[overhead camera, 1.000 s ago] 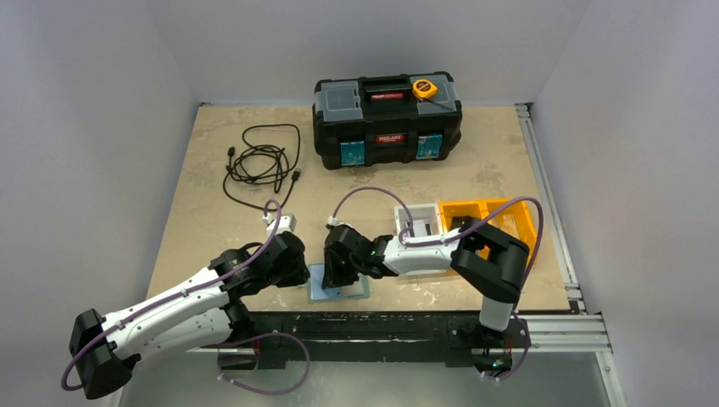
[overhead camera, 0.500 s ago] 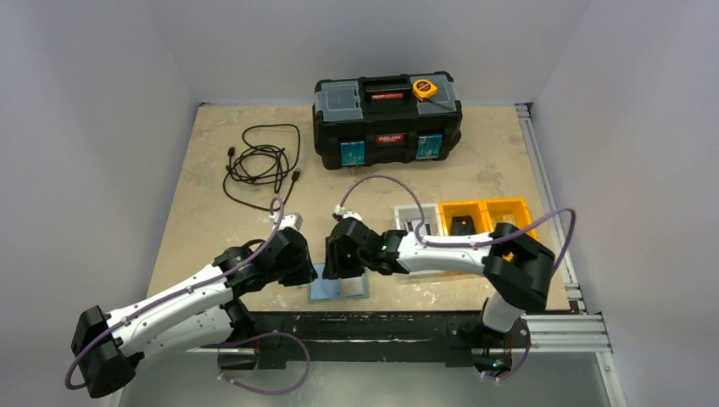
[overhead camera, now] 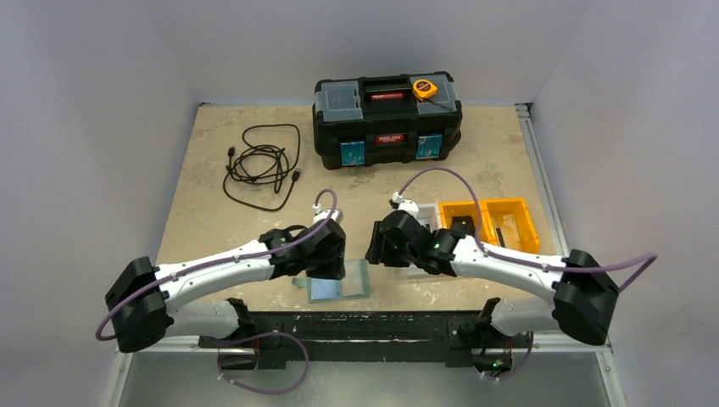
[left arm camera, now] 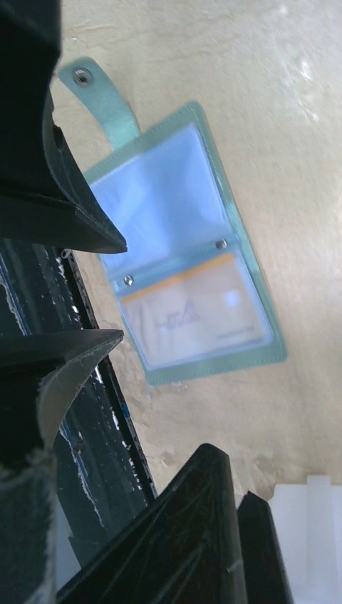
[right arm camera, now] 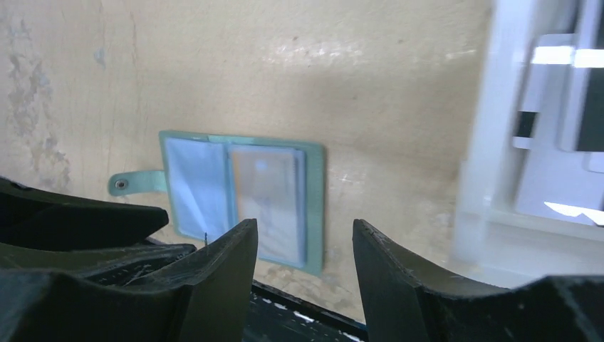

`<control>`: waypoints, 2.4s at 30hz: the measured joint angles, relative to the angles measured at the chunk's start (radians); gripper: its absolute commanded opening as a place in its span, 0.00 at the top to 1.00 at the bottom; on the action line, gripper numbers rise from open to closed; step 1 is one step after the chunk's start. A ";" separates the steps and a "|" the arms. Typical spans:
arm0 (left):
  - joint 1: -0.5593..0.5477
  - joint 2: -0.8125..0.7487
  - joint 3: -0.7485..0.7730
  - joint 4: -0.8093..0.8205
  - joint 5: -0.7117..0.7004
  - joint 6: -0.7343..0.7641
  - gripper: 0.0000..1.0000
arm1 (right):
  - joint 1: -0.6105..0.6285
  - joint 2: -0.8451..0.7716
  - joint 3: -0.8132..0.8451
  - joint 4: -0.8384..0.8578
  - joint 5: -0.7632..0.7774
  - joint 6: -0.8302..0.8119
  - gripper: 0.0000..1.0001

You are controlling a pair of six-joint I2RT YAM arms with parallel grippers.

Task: Take the credit cards out of the card holder
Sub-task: Remove the credit card from the card holder.

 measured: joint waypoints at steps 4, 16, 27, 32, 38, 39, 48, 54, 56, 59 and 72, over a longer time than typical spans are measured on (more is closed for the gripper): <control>-0.063 0.130 0.098 -0.001 -0.040 0.028 0.56 | -0.046 -0.116 -0.035 -0.046 0.038 0.003 0.44; -0.136 0.394 0.191 0.004 -0.093 0.058 0.55 | -0.074 -0.282 -0.075 -0.121 0.101 0.016 0.43; -0.153 0.446 0.190 0.051 -0.114 0.055 0.73 | -0.074 -0.265 -0.084 -0.130 0.098 0.018 0.44; -0.157 0.452 0.196 0.053 -0.130 0.036 0.90 | -0.074 -0.237 -0.084 -0.126 0.092 0.018 0.44; -0.156 0.433 0.177 0.066 -0.134 0.020 0.99 | -0.075 -0.200 -0.084 -0.087 0.067 0.001 0.49; -0.155 0.423 0.166 0.074 -0.134 0.018 1.00 | -0.074 -0.189 -0.084 -0.070 0.059 -0.003 0.51; -0.113 0.237 0.028 0.126 -0.100 0.011 1.00 | -0.005 -0.053 -0.083 0.013 -0.023 -0.008 0.62; -0.082 0.145 -0.012 0.176 -0.066 0.006 1.00 | 0.010 -0.044 -0.079 0.018 -0.031 -0.008 0.63; -0.073 0.121 -0.037 0.200 -0.049 -0.006 1.00 | 0.015 -0.042 -0.074 0.022 -0.032 -0.009 0.64; -0.053 0.079 -0.082 0.229 -0.028 -0.021 1.00 | 0.027 -0.016 -0.058 0.037 -0.038 -0.008 0.69; -0.029 0.011 -0.180 0.323 0.010 -0.085 0.97 | 0.049 0.199 0.016 0.133 -0.066 -0.013 0.75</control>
